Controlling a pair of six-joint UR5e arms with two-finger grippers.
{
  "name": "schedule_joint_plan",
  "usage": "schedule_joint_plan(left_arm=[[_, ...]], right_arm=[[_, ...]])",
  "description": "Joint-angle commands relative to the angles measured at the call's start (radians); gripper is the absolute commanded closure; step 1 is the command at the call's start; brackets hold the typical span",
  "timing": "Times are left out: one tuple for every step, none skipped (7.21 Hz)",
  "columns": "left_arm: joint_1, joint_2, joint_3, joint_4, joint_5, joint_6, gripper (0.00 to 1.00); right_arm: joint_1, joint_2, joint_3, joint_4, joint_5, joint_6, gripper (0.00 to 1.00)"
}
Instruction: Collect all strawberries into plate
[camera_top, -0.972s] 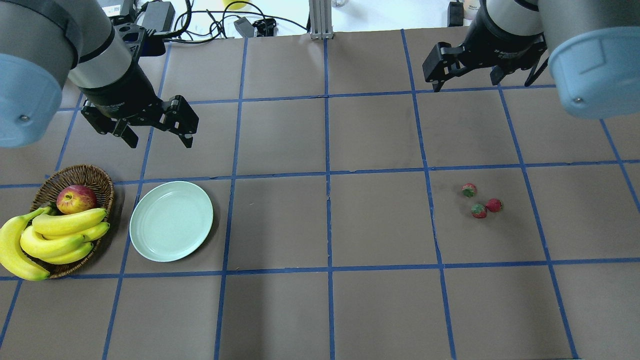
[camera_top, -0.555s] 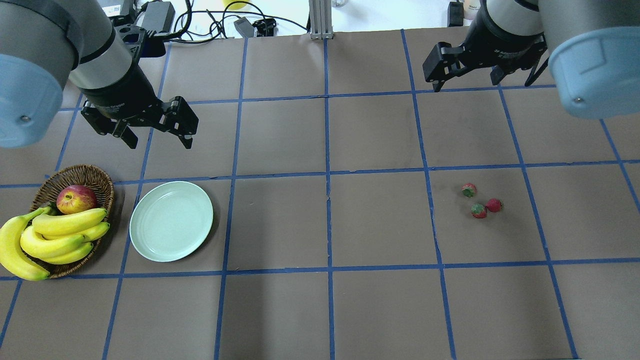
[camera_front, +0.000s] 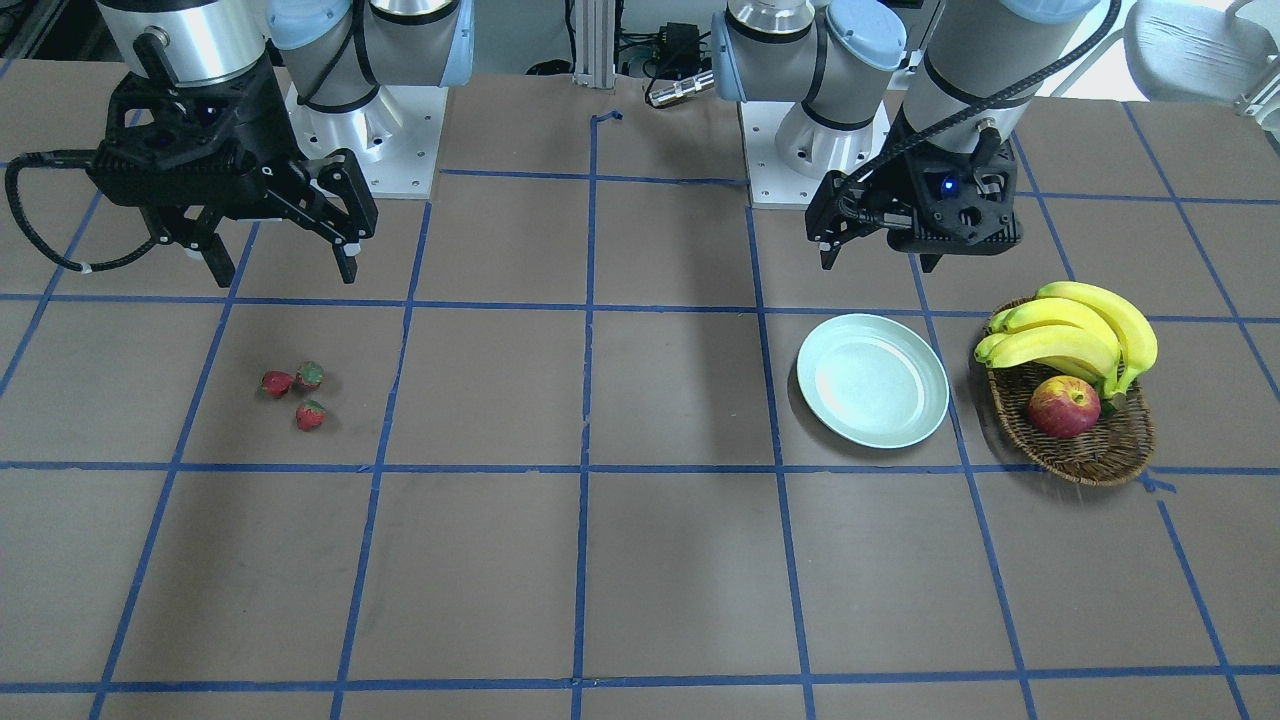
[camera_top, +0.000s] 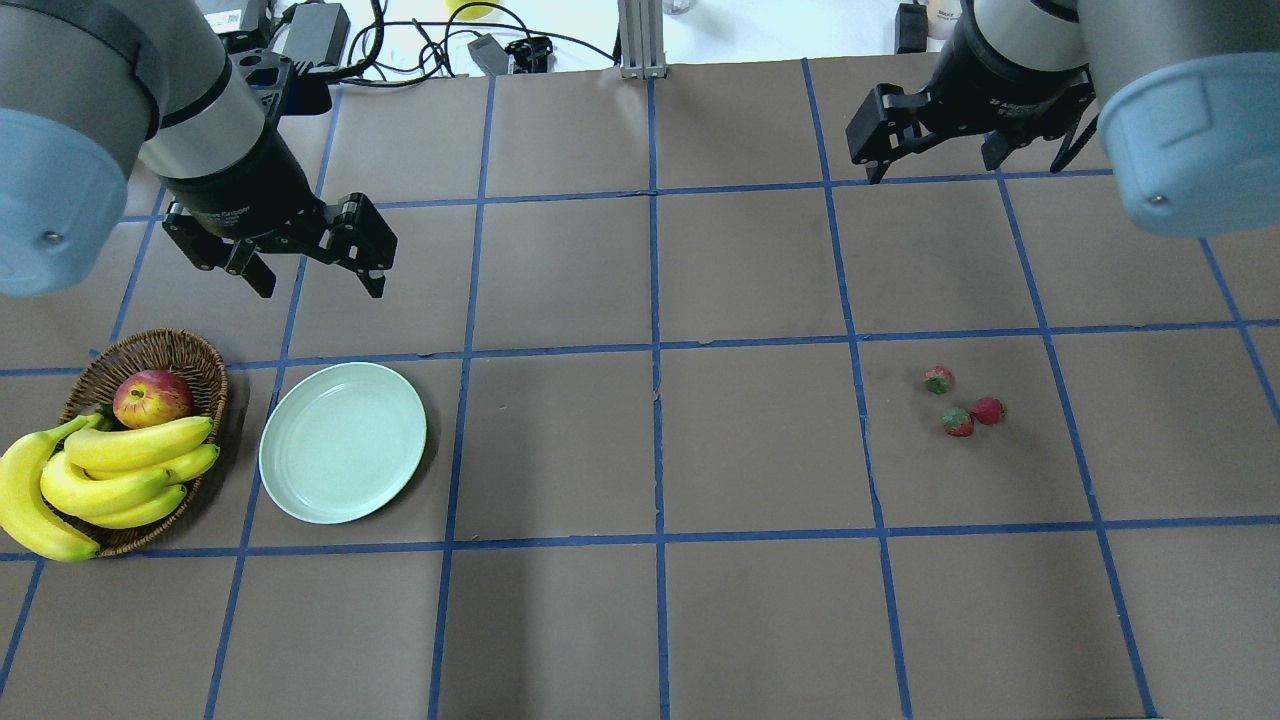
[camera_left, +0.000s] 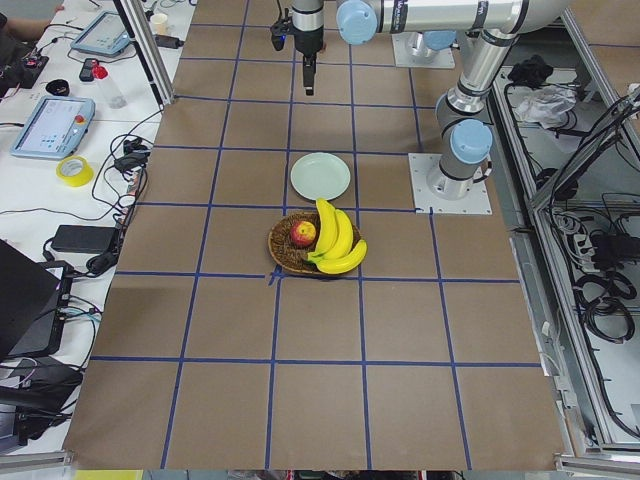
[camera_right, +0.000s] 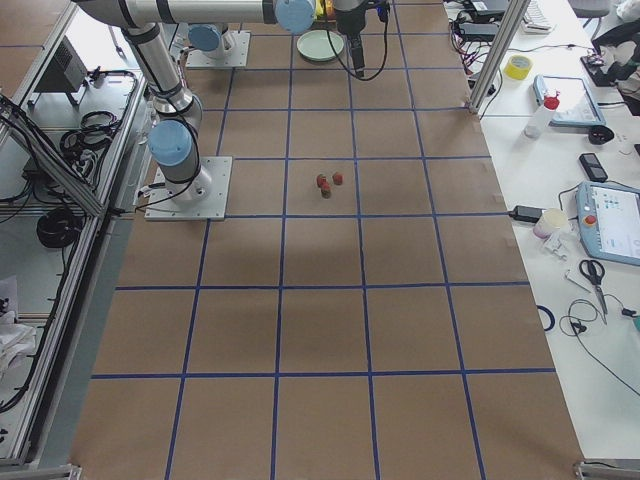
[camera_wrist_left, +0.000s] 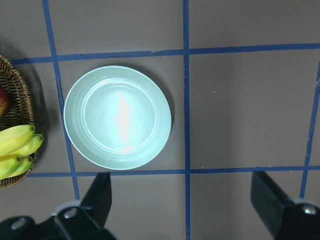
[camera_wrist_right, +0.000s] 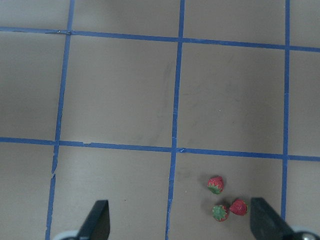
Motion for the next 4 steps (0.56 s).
schedule_joint_plan(left_arm=[[0.000, 0.000, 0.000, 0.002, -0.011, 0.000, 0.00], [0.000, 0.000, -0.001, 0.001, -0.007, 0.000, 0.00], [0.000, -0.002, -0.001, -0.001, -0.001, 0.000, 0.00], [0.000, -0.003, -0.001, 0.001, -0.005, 0.000, 0.00]], right_arm=[[0.000, 0.000, 0.000, 0.000, -0.001, 0.001, 0.00], [0.000, 0.000, 0.000, 0.000, 0.001, 0.001, 0.00], [0.000, 0.000, 0.000, 0.000, -0.001, 0.001, 0.00], [-0.012, 0.003, -0.006, 0.000, -0.005, -0.011, 0.00]])
